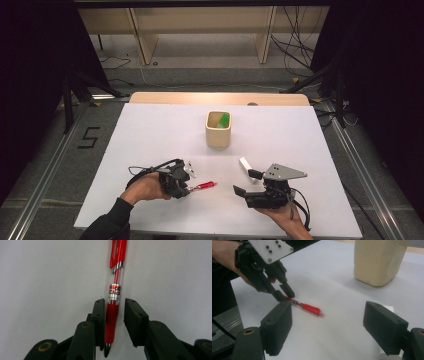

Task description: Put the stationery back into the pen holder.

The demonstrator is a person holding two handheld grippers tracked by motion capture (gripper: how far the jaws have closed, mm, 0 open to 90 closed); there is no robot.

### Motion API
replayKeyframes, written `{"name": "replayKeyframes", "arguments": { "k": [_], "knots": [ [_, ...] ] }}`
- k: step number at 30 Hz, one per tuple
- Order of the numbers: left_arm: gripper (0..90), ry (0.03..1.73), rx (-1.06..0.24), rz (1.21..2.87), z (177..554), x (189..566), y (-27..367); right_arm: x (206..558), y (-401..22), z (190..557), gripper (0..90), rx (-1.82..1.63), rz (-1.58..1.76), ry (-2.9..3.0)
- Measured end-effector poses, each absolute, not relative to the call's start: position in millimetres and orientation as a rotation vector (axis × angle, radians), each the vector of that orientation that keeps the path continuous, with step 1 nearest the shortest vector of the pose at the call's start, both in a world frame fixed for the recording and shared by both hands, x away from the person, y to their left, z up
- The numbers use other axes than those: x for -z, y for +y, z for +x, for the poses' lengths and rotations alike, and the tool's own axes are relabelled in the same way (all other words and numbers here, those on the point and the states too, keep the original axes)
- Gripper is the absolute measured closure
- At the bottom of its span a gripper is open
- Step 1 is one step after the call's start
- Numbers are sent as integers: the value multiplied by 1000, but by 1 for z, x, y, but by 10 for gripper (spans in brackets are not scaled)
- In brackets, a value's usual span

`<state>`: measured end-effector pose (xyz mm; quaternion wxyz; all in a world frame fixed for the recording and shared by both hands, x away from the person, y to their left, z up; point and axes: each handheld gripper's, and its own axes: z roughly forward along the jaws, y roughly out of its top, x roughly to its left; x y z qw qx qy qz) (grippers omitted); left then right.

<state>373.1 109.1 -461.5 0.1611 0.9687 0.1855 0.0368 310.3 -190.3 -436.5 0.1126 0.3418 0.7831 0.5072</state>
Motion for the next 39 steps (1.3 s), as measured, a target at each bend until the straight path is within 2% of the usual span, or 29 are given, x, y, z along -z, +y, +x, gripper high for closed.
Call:
{"name": "replayKeyframes", "arguments": {
  "k": [14,27,39],
  "knots": [
    [785,497,-119,2796,372,463,104,436,-191,310,247,-1495,1003,2294],
    [791,623,-11,2668,375,449,111,435,-185,307,250,-1470,962,2295],
    [791,556,23,2659,358,432,100,432,-161,290,257,-1359,730,2306]
  ]
}}
